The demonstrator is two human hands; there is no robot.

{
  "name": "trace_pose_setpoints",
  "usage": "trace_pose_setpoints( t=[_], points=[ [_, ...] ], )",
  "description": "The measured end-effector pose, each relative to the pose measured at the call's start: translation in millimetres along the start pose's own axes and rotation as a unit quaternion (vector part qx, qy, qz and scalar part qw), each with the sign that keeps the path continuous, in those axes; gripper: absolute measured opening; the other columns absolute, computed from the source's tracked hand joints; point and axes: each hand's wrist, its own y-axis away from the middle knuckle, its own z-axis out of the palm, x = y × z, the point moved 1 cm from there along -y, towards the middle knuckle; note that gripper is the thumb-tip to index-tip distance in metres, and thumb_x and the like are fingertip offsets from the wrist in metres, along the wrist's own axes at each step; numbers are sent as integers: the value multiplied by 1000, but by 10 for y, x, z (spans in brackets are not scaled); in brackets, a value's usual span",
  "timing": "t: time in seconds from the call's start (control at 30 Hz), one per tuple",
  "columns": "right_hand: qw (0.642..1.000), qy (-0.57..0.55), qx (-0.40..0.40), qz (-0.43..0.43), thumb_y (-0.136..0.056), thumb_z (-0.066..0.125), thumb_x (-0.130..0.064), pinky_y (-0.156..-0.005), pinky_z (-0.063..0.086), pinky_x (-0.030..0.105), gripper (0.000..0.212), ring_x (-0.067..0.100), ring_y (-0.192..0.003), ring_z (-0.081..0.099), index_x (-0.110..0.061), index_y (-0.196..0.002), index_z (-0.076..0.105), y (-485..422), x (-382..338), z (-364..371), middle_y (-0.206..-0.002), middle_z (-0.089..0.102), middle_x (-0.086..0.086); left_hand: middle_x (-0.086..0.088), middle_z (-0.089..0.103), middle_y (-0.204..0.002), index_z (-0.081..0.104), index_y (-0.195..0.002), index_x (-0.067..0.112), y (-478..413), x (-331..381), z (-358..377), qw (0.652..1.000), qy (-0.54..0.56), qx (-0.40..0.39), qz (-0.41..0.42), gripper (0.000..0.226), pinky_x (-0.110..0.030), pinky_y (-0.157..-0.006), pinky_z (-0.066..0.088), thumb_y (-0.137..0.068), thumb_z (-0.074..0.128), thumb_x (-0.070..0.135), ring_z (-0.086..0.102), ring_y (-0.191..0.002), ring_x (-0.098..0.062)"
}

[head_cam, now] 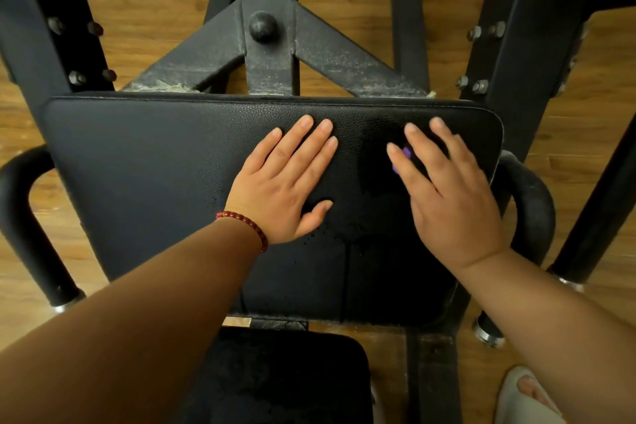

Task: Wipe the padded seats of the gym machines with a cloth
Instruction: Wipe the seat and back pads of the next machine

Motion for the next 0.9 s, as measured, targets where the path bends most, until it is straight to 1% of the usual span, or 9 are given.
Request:
trace_pose_setpoints(
  t=[0.07,0.23,0.33,0.4,0.53,0.63,0.73,0.83,0.9],
  points=[
    [1000,-20,20,10,-95,45,2,-119,18,46,44,36,-139,30,-8,-137,52,-50,-46,33,-145,45,15,-7,20,-156,26,-151,8,-8,6,-1,1000,2,0,0,78,-42,-119,14,-88,44,52,23,-145,-29],
    [996,-39,67,-36,-101,38,-6,-109,37,49,36,33,-132,40,-7,-130,61,-541,-165,133,-135,57,16,-8,21,-155,25,-150,7,-5,-1,1,1000,-5,-7,4,78,-43,-119,13,-89,44,52,23,-144,-30],
    [998,-13,44,-31,-99,46,-4,-111,34,46,37,34,-135,38,-9,-134,56,-371,-60,81,-140,52,15,-8,21,-156,26,-150,8,-3,2,7,1000,-1,-5,1,79,-42,-119,13,-88,44,52,23,-144,-30],
    [1000,-13,24,13,-96,50,1,-112,32,46,44,34,-138,35,-9,-138,52,-104,5,25,-144,47,15,-8,21,-156,25,-151,8,-5,2,5,1000,-3,-7,-1,80,-42,-119,13,-88,45,53,22,-145,-29],
    [995,-36,32,91,-98,39,1,-116,26,48,44,35,-140,28,-8,-140,48,95,-63,37,-147,40,16,-9,22,-156,25,-151,8,-4,10,13,1000,-2,-4,-1,80,-42,-119,12,-88,45,52,21,-145,-29],
    [993,-62,85,59,-100,32,-3,-112,34,49,41,33,-134,36,-4,-132,58,-279,-163,111,-138,53,17,-8,22,-156,25,-150,8,-9,8,12,1000,0,-4,0,79,-43,-119,13,-88,45,52,22,-145,-30],
    [993,-72,90,22,-98,40,-1,-105,42,49,38,31,-131,41,-6,-131,59,-563,-194,141,-135,56,15,-8,22,-155,26,-150,7,-9,8,12,1000,-4,-5,0,78,-43,-119,14,-89,44,52,23,-145,-30],
    [996,-47,67,19,-97,44,0,-107,39,47,41,32,-135,38,-8,-135,55,-358,-97,102,-140,52,15,-9,23,-155,27,-150,7,-9,6,10,1000,-7,-5,1,79,-43,-119,14,-88,44,52,23,-145,-30],
    [996,-44,50,66,-96,44,2,-110,35,46,44,34,-138,33,-9,-138,51,-45,-44,59,-144,46,16,-8,23,-155,27,-150,7,-11,9,11,1000,-7,-5,-1,79,-43,-119,14,-88,45,52,23,-145,-30]
  ],
)
